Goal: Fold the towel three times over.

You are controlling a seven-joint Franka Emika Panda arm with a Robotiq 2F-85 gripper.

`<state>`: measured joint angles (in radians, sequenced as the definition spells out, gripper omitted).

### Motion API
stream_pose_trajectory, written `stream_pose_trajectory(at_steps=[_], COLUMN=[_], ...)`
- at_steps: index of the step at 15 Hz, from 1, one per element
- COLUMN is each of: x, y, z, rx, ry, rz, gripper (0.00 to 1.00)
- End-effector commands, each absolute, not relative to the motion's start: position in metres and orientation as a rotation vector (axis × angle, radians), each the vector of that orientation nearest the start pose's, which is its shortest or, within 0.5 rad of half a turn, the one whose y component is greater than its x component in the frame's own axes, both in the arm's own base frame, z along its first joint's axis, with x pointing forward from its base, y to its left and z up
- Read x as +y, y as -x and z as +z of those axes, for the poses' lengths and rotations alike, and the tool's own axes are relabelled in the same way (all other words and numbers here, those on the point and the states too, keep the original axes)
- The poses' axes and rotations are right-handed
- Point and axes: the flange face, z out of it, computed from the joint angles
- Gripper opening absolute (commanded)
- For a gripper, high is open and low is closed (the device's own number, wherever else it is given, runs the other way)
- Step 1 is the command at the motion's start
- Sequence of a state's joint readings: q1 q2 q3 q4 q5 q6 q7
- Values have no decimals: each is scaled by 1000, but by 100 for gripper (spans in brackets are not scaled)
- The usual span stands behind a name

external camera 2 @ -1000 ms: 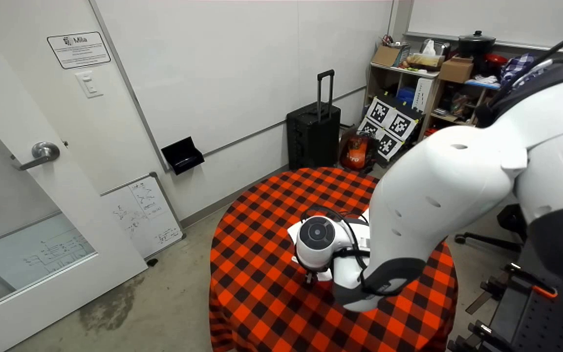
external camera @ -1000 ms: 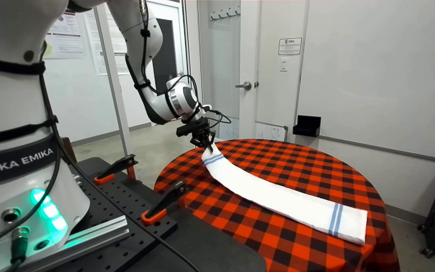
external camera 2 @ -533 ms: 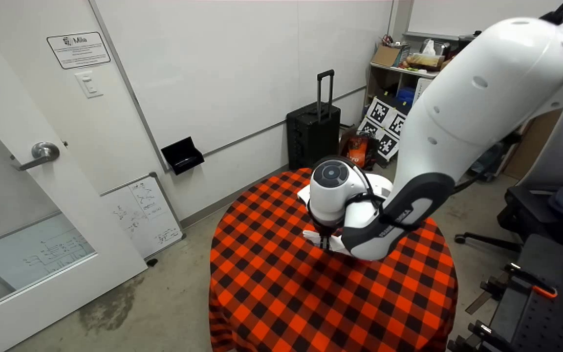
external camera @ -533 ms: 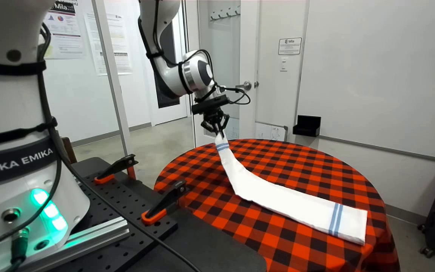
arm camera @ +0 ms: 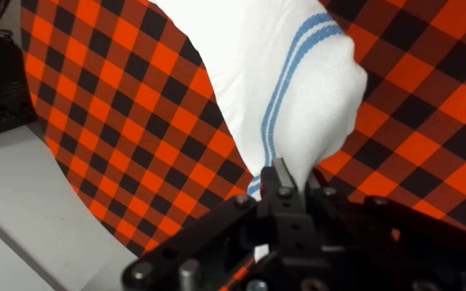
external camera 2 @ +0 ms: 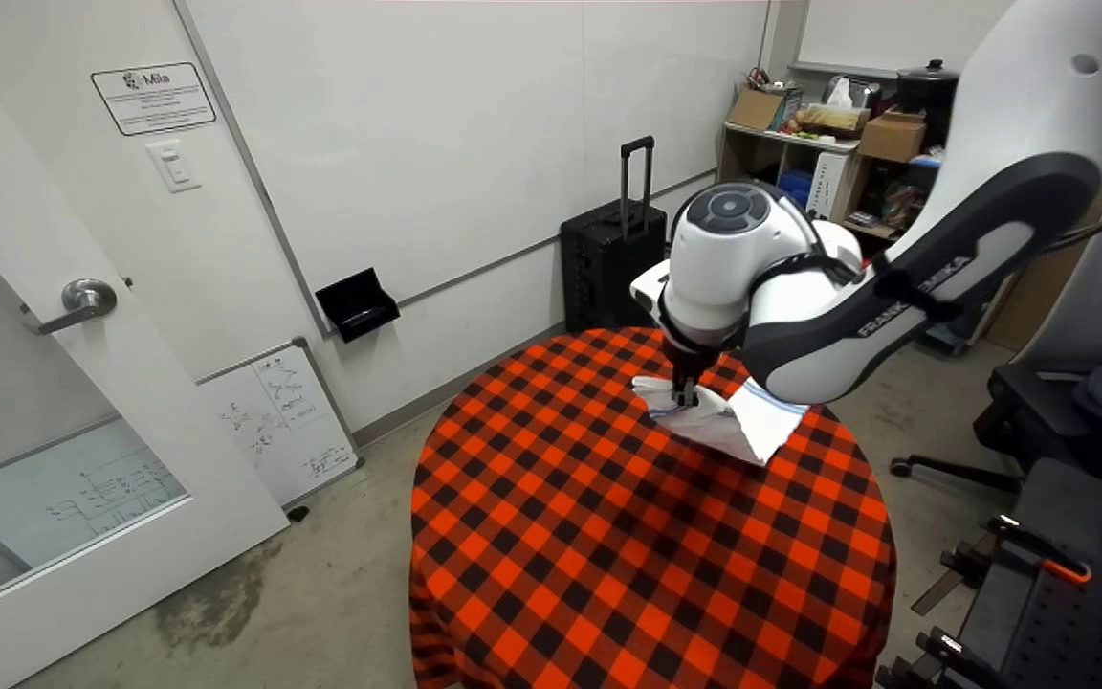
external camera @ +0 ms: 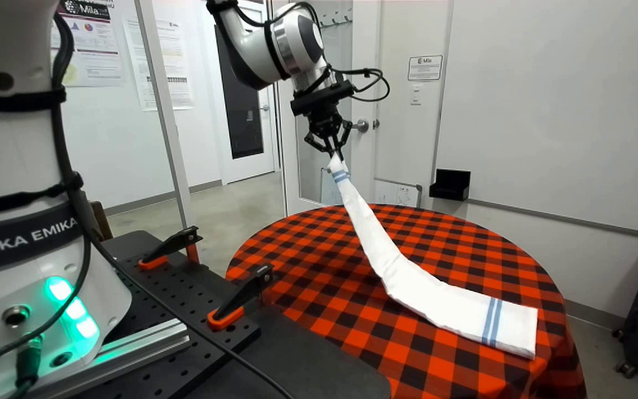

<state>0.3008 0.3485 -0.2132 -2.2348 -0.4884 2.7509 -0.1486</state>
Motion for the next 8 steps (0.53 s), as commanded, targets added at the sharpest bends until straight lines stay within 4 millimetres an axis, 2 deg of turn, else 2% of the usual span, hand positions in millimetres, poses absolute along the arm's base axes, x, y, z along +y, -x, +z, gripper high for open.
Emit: stream_pose_trajectory(at_steps=[1,4,8], x=[55,54,67], y=[-525,-511,-492], z=[301,358,424], rx=[-1029,-971,-949], ry=[3253,3231,3179], rz=[-356,-461,-596], gripper=[2,2,2])
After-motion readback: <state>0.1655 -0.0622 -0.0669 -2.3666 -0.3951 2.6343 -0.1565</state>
